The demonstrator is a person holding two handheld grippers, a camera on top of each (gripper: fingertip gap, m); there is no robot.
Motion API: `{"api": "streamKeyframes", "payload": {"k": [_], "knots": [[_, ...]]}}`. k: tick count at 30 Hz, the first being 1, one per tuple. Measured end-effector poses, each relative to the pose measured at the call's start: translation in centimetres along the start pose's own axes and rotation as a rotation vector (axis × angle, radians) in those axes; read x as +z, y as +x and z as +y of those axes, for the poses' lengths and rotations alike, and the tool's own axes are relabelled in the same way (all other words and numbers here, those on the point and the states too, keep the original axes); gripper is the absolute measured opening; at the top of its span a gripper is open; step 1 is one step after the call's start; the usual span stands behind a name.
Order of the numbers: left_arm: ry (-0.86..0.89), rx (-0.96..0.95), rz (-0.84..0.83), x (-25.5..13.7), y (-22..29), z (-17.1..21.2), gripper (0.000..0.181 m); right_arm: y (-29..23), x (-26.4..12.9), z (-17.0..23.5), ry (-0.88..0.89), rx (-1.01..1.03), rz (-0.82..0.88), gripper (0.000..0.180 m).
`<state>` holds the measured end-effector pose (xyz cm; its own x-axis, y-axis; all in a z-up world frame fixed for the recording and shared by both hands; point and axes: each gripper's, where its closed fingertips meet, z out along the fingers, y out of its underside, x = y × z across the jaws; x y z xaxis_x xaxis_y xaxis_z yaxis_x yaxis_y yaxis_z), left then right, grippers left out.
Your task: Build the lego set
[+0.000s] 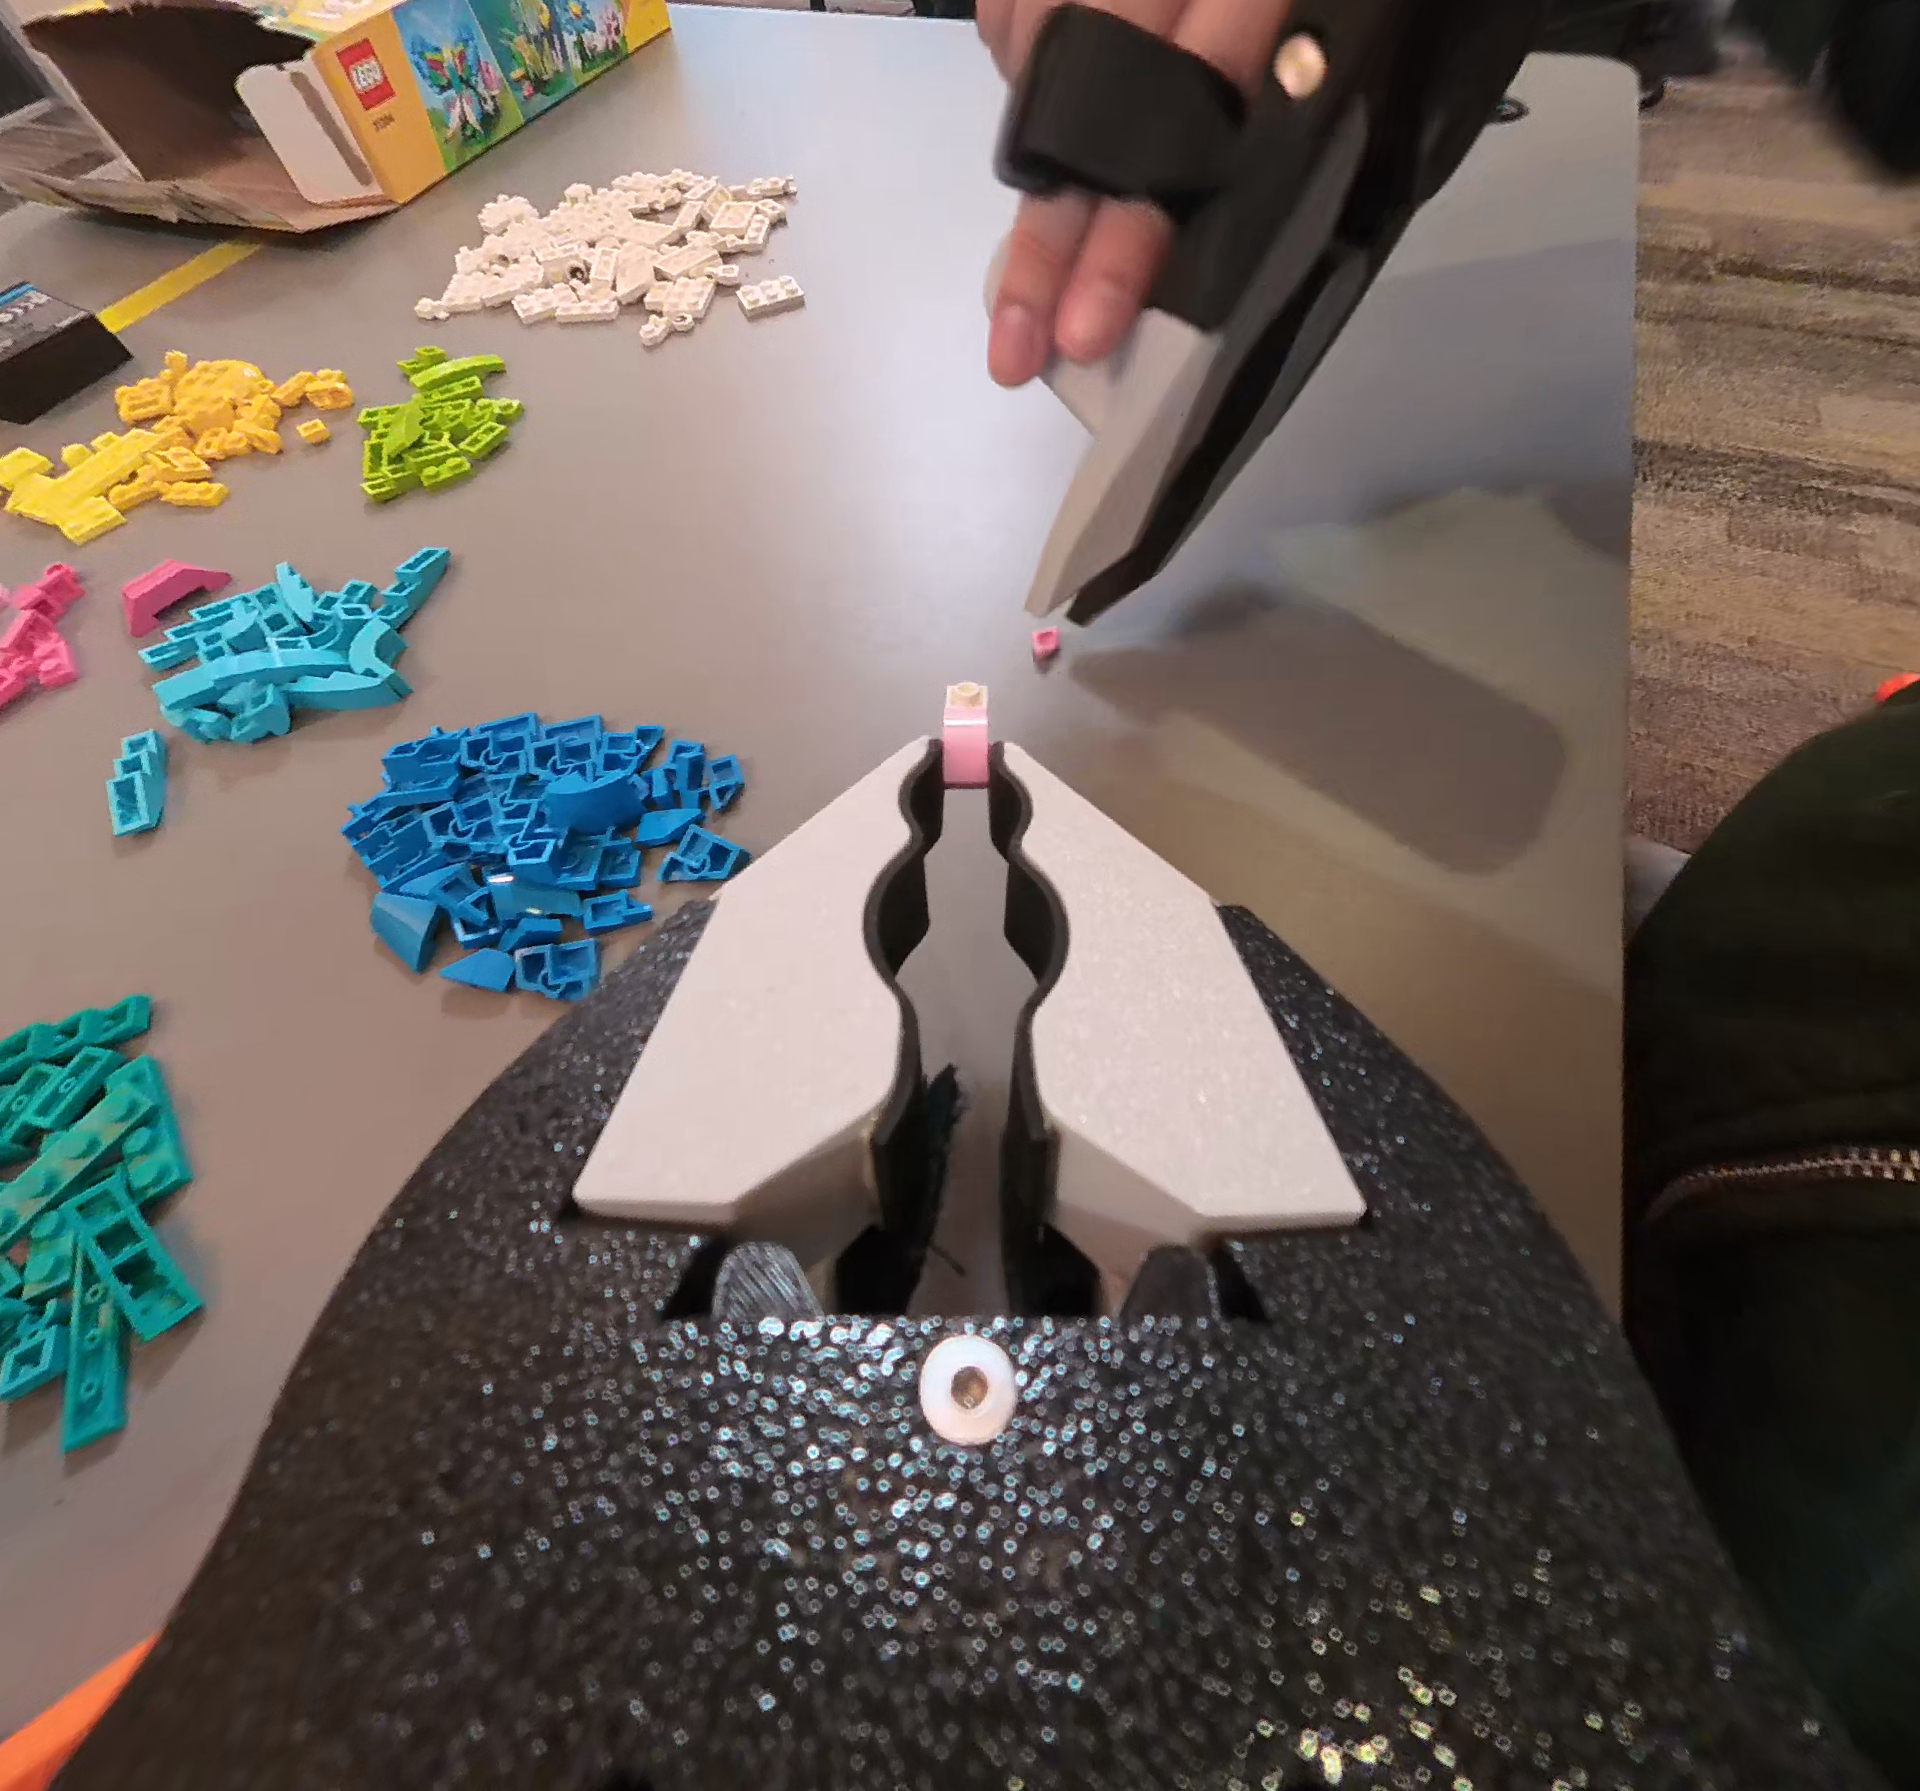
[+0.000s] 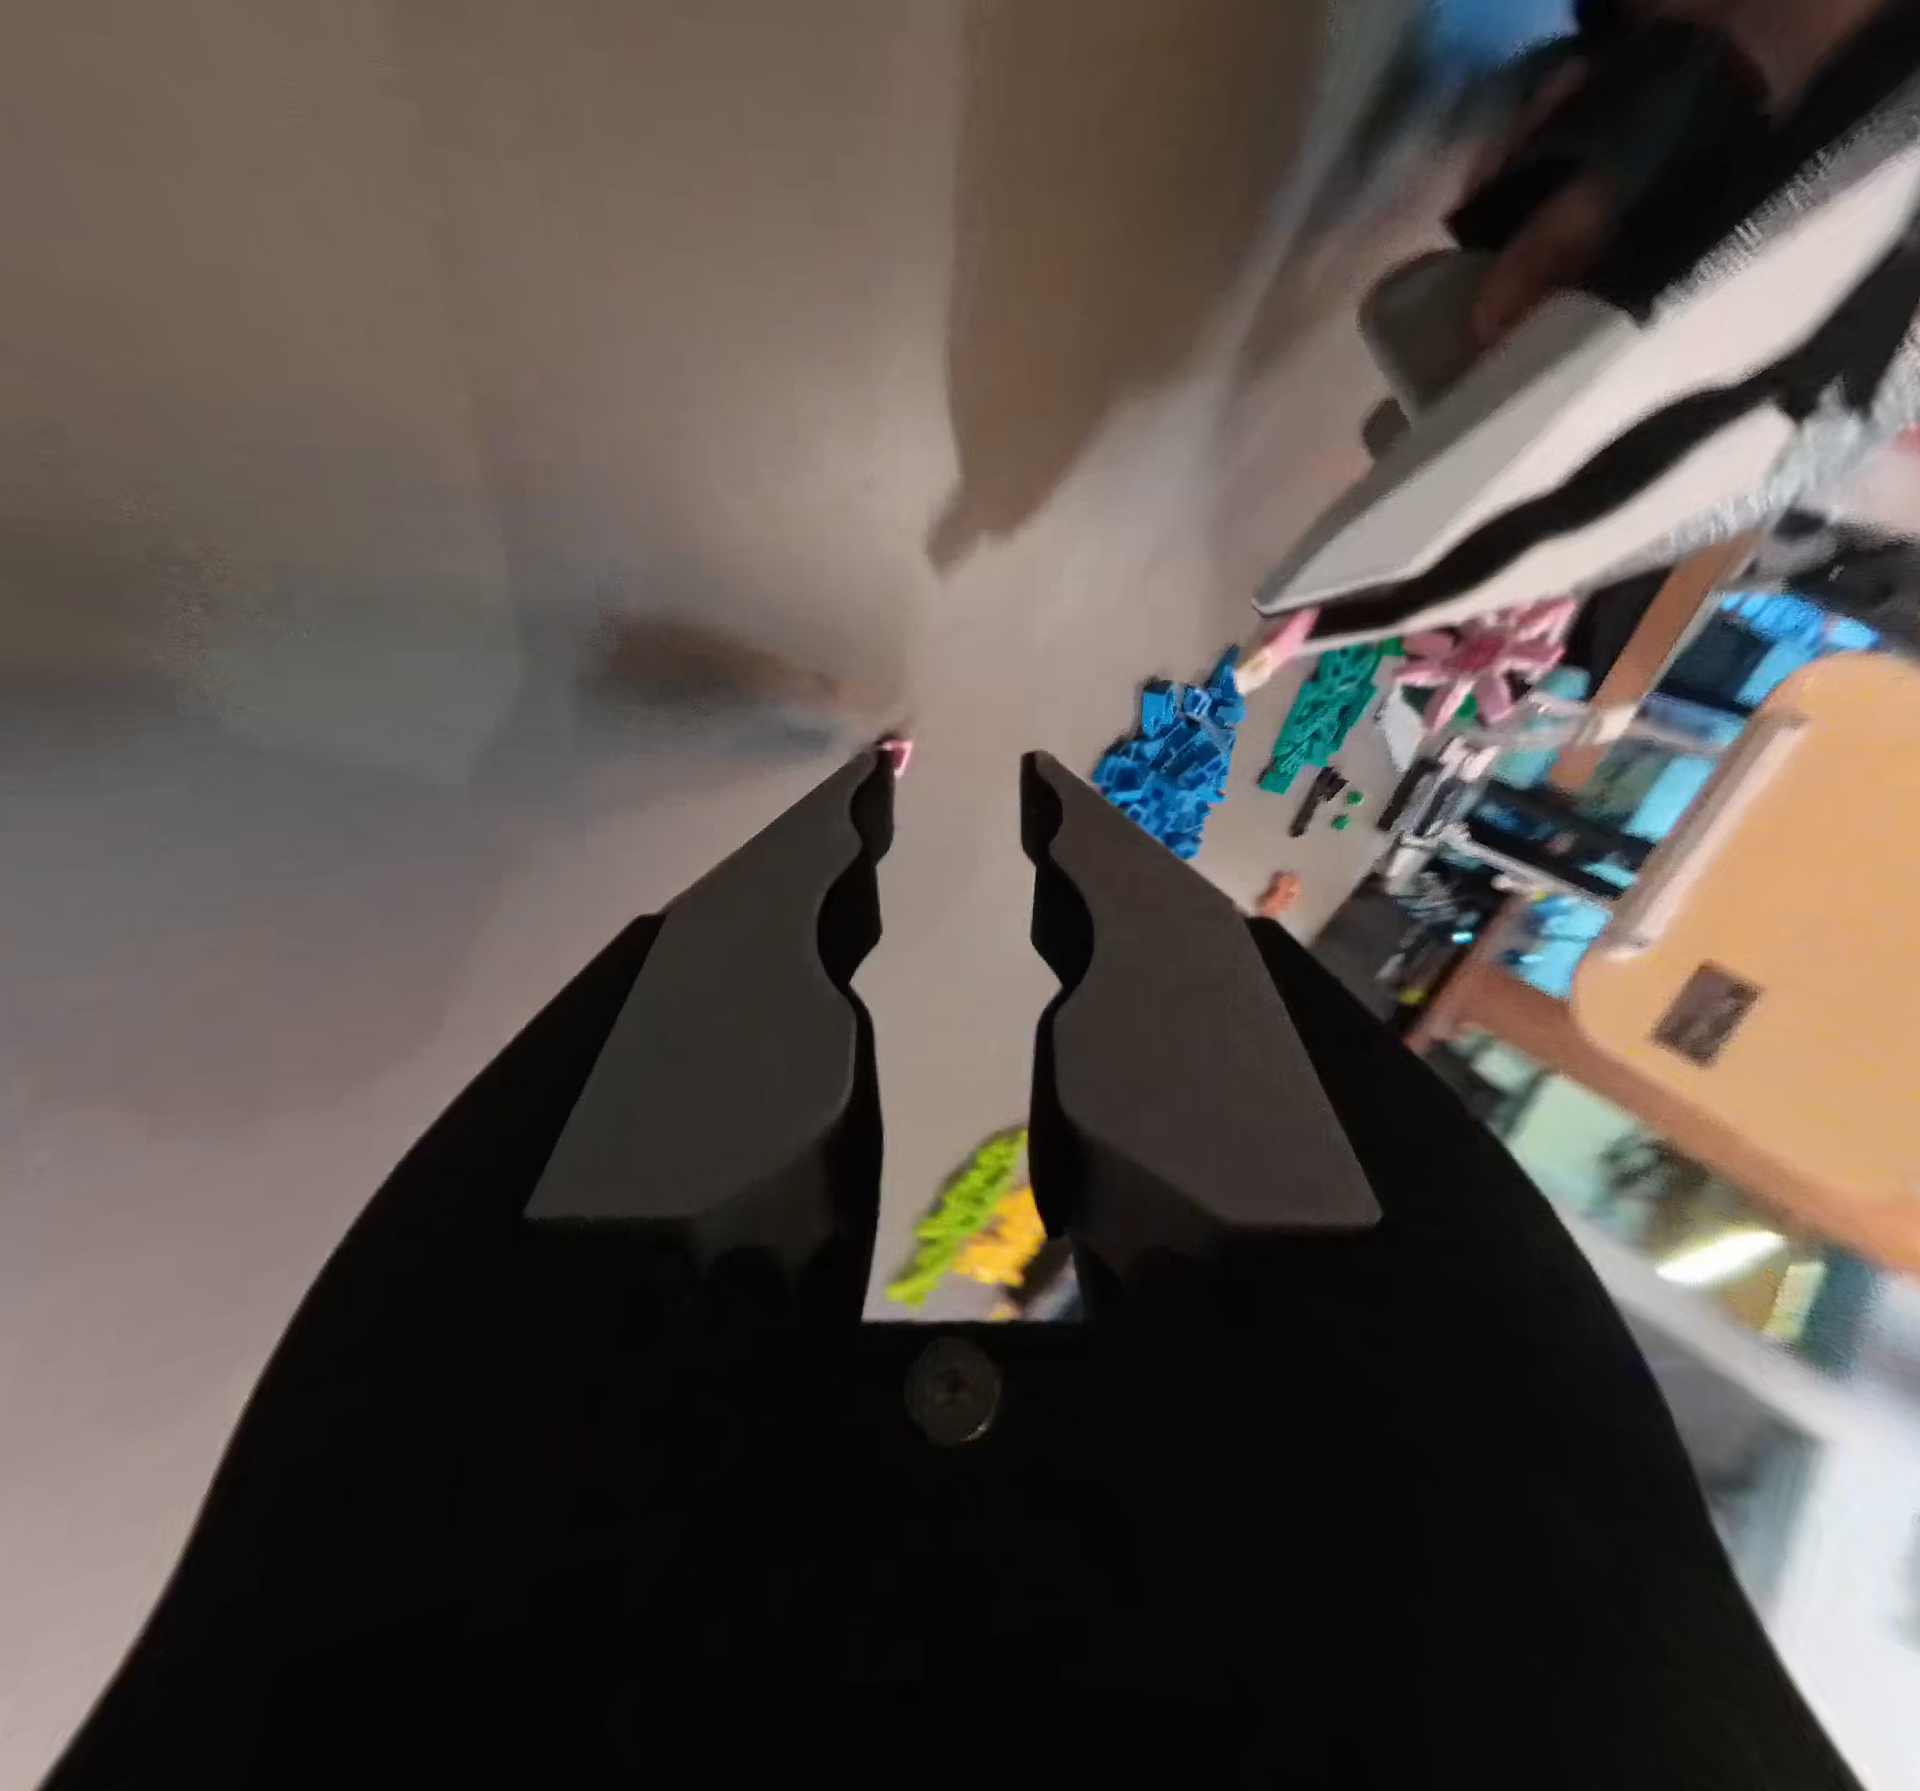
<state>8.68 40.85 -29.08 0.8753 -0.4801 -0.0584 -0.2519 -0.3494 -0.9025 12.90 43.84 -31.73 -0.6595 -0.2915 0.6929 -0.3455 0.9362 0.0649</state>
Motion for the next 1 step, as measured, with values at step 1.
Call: {"api": "streamKeyframes", "payload": {"k": [1], "knots": [[-0.002,0.002,0.002,0.07,0.07,0.02,0.006,0.12,-0.16,-0.13,0.026,0.085,-0.003,0.022]]}}
